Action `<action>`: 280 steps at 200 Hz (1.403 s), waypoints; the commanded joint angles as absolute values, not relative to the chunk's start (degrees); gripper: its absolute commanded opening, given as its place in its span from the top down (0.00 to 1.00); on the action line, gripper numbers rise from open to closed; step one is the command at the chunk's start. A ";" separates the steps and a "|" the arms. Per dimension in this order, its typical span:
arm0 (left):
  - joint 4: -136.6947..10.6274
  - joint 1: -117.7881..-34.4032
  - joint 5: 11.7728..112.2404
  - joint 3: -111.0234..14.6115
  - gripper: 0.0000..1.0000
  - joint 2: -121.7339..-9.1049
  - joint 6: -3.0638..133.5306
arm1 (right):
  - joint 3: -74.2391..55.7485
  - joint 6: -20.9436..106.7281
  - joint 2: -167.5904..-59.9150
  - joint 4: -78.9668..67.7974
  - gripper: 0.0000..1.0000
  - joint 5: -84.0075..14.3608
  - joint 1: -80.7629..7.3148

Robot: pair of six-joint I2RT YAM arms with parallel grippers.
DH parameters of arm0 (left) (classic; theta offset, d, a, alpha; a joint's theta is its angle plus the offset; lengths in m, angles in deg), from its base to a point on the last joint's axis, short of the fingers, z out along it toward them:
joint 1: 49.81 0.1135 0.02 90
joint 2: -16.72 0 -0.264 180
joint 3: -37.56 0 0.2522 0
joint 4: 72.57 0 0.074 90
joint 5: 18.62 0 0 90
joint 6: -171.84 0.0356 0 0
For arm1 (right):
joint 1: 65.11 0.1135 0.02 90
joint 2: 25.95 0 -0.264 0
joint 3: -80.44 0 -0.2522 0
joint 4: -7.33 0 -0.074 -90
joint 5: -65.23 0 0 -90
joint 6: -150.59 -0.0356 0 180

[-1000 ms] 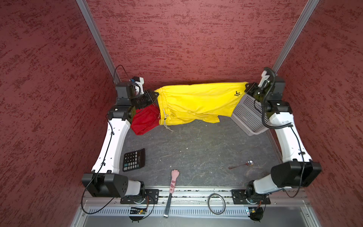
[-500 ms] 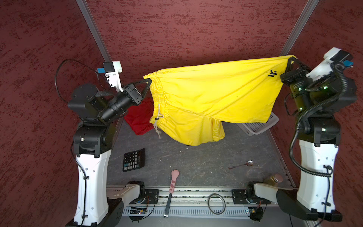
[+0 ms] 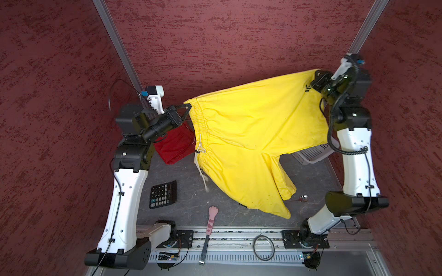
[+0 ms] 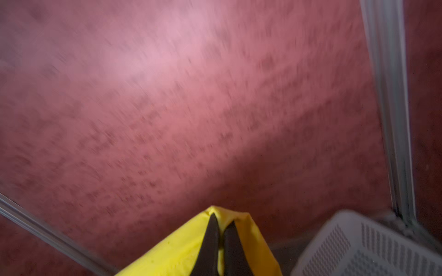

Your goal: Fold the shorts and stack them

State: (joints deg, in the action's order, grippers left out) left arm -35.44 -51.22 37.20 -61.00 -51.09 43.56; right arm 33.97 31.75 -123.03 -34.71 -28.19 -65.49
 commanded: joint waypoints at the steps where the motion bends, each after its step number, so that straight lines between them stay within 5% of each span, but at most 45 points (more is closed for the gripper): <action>1: -39.19 -49.33 43.67 -51.45 1.00 -54.51 43.31 | 26.66 33.03 -128.19 -31.93 1.00 -24.82 -62.87; 65: -48.66 -46.59 46.95 -44.48 1.00 -75.80 45.63 | 35.78 37.25 -153.96 -32.44 1.00 -20.48 -56.29; 86: -49.82 -46.70 46.20 -48.63 0.97 -82.91 45.10 | 47.42 38.05 -161.96 -36.60 0.83 -19.26 -56.15; 108: -49.98 -46.68 45.23 -52.94 0.65 -87.36 43.56 | 61.39 39.29 -168.93 -42.93 0.52 -17.98 -56.15; 134: -49.08 -46.79 45.68 -55.55 0.21 -87.03 42.88 | 64.11 40.88 -167.78 -47.19 0.43 -16.39 -55.73; 150: -46.80 -46.82 47.32 -56.33 0.13 -84.31 44.04 | 57.11 43.20 -161.72 -47.68 0.43 -14.23 -54.43; 177: -41.78 -46.81 51.97 -54.55 0.13 -75.49 46.97 | 33.58 46.84 -144.90 -42.93 0.42 -9.70 -50.38; 218: -33.77 -47.60 57.63 -42.62 0.52 -56.69 50.62 | -0.27 44.10 -118.02 -41.94 0.41 -7.89 -44.49; 238: -28.51 -48.89 59.98 -35.79 0.66 -47.92 51.25 | -9.86 39.13 -110.08 -49.80 0.49 -9.26 -42.58; 255: -23.67 -50.99 61.76 -30.29 0.65 -41.63 50.94 | -17.78 35.91 -104.40 -54.45 0.56 -14.07 -41.07; 280: -18.04 -55.93 65.65 -22.84 0.42 -35.24 49.43 | -28.49 31.41 -97.31 -57.65 0.55 -24.10 -40.00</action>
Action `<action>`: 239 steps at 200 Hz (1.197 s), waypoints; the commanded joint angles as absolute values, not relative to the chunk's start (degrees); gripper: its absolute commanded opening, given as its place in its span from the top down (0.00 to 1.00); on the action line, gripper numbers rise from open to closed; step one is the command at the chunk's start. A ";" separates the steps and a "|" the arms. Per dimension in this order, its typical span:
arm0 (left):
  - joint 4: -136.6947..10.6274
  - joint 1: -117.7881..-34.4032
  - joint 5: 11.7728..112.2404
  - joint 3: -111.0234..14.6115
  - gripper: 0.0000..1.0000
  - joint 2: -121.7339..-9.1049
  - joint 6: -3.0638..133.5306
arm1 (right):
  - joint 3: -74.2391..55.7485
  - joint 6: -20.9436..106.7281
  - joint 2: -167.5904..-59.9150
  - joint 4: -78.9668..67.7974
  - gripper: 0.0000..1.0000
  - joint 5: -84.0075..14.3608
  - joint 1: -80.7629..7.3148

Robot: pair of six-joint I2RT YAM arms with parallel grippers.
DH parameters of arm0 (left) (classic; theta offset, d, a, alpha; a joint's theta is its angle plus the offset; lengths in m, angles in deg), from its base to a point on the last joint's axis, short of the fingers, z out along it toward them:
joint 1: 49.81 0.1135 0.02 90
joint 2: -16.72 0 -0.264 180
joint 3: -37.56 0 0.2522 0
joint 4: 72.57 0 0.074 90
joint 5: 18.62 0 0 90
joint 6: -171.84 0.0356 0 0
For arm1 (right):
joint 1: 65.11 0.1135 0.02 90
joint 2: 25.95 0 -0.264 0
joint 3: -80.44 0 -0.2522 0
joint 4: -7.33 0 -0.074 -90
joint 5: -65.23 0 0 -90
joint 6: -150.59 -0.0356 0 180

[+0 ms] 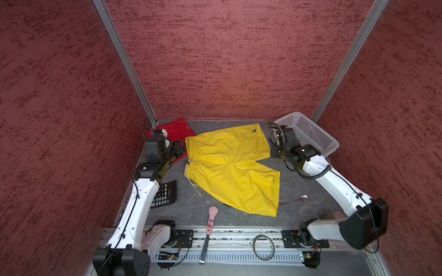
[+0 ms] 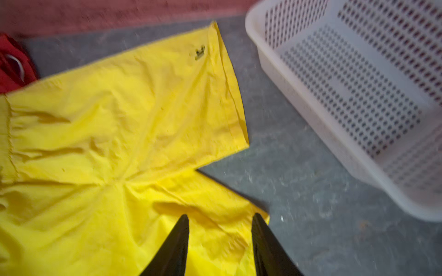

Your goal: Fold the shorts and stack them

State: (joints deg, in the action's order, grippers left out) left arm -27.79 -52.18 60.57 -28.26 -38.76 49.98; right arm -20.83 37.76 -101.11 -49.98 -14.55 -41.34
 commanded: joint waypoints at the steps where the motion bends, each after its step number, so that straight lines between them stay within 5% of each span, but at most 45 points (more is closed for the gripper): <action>1: -17.86 -56.12 65.79 -22.51 0.41 -35.10 49.29 | -28.76 31.19 -97.14 -57.75 0.55 -24.48 -39.98; 34: -17.18 -61.52 67.76 -14.12 0.31 -33.02 44.53 | -36.71 25.71 -90.61 -62.84 0.50 -29.89 -35.56; 137: -30.14 -64.83 70.07 -13.60 0.29 -50.37 45.31 | -44.85 18.91 -93.51 -61.21 0.39 -38.74 -22.30; 239: -32.35 -62.91 68.05 -16.91 0.29 -56.31 46.80 | -48.13 17.18 -96.26 -62.40 0.30 -36.59 -21.34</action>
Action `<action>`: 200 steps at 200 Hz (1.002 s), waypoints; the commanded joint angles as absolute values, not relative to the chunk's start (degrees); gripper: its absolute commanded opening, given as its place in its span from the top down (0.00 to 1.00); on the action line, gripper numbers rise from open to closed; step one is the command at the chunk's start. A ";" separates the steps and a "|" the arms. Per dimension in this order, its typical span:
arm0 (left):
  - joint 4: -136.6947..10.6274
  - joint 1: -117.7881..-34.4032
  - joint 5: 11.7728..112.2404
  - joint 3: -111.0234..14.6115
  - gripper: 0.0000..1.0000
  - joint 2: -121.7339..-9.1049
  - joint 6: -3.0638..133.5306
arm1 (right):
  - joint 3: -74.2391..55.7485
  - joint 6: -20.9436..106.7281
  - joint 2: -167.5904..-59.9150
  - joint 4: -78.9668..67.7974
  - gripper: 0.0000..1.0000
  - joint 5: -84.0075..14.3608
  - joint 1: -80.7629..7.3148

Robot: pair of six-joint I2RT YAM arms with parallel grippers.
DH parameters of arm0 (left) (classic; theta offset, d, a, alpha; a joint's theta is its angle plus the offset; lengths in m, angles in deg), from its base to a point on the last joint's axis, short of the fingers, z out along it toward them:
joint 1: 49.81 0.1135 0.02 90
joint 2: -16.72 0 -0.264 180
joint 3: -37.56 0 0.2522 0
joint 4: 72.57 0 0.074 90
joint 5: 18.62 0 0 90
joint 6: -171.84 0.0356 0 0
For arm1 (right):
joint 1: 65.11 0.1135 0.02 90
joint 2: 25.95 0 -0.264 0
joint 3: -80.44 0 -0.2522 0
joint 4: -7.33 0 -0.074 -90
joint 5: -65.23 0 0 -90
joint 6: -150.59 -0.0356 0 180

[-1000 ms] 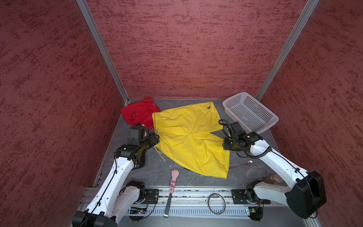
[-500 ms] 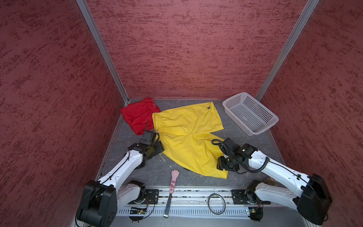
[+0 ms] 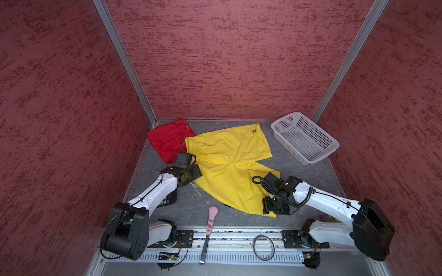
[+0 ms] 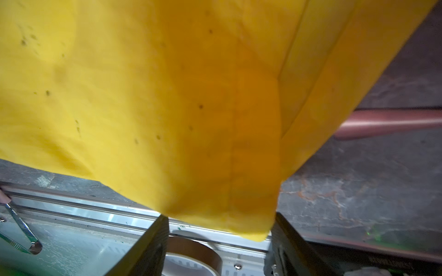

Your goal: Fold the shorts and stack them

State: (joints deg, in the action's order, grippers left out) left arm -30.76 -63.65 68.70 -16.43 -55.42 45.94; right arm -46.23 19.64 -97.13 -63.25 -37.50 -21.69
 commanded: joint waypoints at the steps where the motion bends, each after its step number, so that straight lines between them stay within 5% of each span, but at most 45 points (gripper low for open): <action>1: -32.40 -62.91 68.05 -16.90 0.29 -56.35 46.78 | -48.29 17.09 -96.26 -62.06 0.30 -36.79 -21.34; 28: -32.06 -62.81 67.47 -17.21 0.30 -56.42 46.68 | -50.22 15.36 -95.72 -50.80 0.42 -42.74 -21.34; 54: -30.35 -62.19 67.13 -18.54 0.29 -54.84 46.97 | -47.59 15.99 -92.33 -45.48 1.00 -48.34 -21.45; 113: -22.11 -57.62 64.77 -28.71 0.23 -50.45 52.63 | -25.01 25.90 -88.84 -55.64 1.00 -42.13 -37.82; 163: -18.64 -59.32 61.14 -28.35 0.53 -44.74 53.59 | -26.62 23.42 -93.52 -48.50 1.00 -45.82 -51.11; 183: -19.74 -62.08 60.21 -24.14 0.52 -42.77 52.68 | -30.03 22.10 -95.90 -43.35 1.00 -48.06 -54.71; 200: -20.87 -65.02 60.91 -20.69 0.41 -42.50 51.19 | -32.46 20.68 -97.90 -38.89 1.00 -50.72 -56.95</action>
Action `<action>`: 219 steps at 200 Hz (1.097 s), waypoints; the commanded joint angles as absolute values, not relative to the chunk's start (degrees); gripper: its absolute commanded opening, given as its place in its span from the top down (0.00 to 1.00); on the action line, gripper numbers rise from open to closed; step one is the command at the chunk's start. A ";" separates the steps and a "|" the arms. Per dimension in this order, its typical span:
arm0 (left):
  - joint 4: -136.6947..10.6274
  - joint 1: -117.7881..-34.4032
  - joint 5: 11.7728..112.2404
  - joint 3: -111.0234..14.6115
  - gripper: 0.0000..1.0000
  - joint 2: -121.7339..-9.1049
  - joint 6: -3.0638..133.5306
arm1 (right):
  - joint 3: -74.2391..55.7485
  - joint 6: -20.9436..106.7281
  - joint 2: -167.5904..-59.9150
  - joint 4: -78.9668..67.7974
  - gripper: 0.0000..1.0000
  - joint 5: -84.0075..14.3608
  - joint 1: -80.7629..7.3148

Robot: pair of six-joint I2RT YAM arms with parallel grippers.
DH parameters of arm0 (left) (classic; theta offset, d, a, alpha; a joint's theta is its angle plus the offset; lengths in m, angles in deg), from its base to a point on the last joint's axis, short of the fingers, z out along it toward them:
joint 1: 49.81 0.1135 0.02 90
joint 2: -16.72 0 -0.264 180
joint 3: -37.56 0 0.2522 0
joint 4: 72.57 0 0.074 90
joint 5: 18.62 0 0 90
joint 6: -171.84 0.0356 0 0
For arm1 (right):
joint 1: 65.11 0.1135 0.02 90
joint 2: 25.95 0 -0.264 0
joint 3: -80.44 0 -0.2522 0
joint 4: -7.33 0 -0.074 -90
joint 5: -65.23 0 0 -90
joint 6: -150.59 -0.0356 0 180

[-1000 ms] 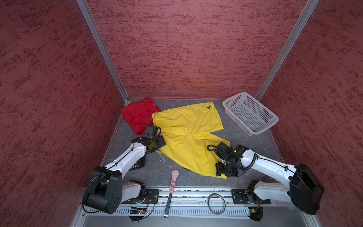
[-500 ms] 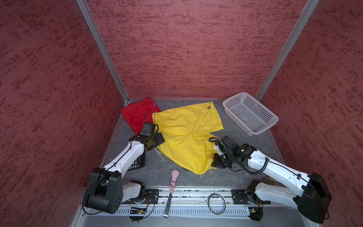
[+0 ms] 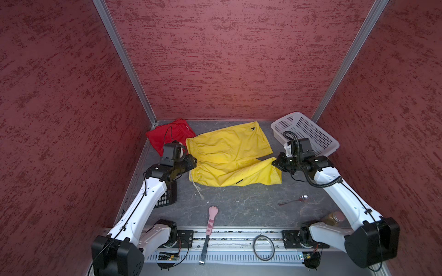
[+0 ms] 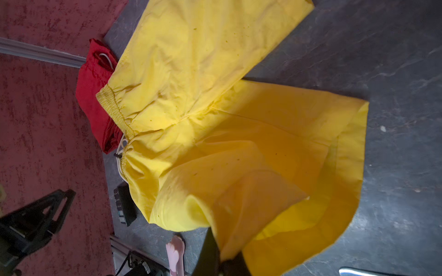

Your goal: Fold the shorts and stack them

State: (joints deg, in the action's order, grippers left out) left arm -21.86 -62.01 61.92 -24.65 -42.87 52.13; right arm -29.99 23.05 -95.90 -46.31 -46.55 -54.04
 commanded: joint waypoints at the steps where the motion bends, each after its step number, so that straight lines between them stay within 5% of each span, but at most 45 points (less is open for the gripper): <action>1: -20.95 -65.15 60.96 -20.51 0.40 -42.55 51.09 | -32.50 20.69 -98.05 -38.66 1.00 -50.84 -57.03; 49: -23.78 -71.56 67.72 -15.77 0.30 -48.69 48.30 | -32.54 21.30 -102.17 -35.93 1.00 -51.97 -59.05; 104: -26.86 -71.17 74.67 -14.32 0.32 -55.68 41.75 | -33.02 22.29 -103.90 -35.45 1.00 -52.83 -60.49; 131: -31.61 -70.18 74.89 -14.32 0.22 -59.35 41.74 | -33.15 22.31 -104.90 -34.72 1.00 -53.51 -60.99; 168: -35.84 -69.38 74.78 -18.44 0.20 -67.06 44.48 | -32.95 22.62 -106.36 -34.65 1.00 -53.82 -61.41; 182: -36.17 -69.32 74.50 -20.60 0.30 -70.44 45.58 | -32.93 22.71 -106.68 -34.65 1.00 -53.52 -61.59; 199: -35.88 -69.16 74.73 -22.77 0.59 -73.38 46.58 | -33.22 22.87 -106.79 -34.65 1.00 -53.08 -61.76; 219: -35.09 -68.74 75.02 -24.84 0.81 -75.07 47.86 | -33.62 23.14 -106.98 -34.74 1.00 -52.79 -62.26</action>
State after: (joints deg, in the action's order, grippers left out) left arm -34.34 -69.62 73.64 -22.57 -73.58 45.85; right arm -33.00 22.16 -106.64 -36.19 -53.13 -61.38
